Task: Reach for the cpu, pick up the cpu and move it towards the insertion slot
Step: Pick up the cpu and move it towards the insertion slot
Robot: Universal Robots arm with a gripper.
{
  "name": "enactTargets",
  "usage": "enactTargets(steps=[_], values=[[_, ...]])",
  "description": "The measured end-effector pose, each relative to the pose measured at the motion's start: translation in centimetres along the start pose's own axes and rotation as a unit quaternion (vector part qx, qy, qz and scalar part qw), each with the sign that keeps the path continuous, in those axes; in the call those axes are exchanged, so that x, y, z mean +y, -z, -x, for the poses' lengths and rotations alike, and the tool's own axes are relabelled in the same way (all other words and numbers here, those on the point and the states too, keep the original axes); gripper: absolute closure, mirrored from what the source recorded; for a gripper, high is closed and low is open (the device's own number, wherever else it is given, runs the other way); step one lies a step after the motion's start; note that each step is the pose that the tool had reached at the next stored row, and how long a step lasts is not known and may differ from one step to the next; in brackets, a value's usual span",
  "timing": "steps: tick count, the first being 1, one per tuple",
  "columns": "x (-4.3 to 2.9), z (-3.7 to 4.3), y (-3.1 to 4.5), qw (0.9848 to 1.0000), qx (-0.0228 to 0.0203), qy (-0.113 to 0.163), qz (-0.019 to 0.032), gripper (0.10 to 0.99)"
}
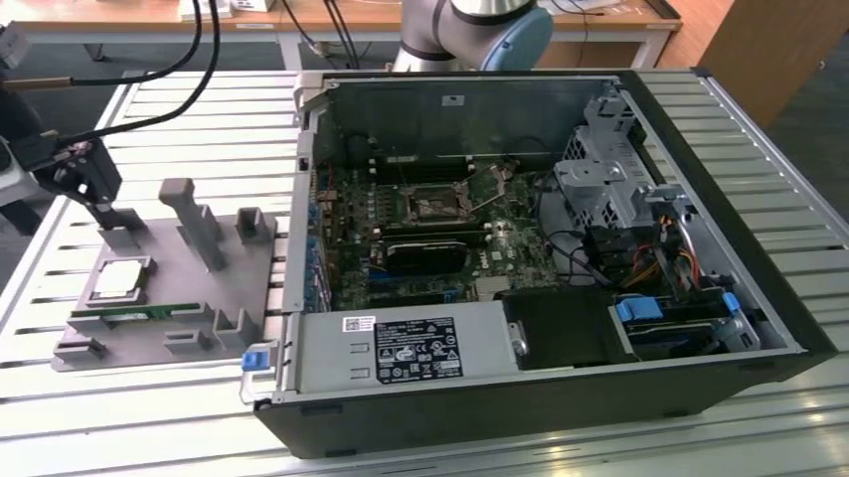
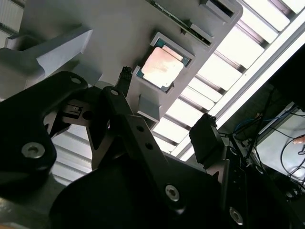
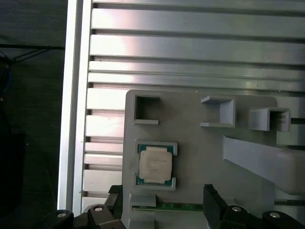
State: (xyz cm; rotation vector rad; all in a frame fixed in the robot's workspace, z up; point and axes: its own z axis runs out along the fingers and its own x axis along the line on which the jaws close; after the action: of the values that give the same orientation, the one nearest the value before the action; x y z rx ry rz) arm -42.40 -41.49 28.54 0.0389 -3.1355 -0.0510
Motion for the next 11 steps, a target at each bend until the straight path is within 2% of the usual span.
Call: enactTargets(steps=[11], values=[[-0.12, -0.28, -2.0, 1.0, 0.0, 0.003, 0.0001, 0.322]])
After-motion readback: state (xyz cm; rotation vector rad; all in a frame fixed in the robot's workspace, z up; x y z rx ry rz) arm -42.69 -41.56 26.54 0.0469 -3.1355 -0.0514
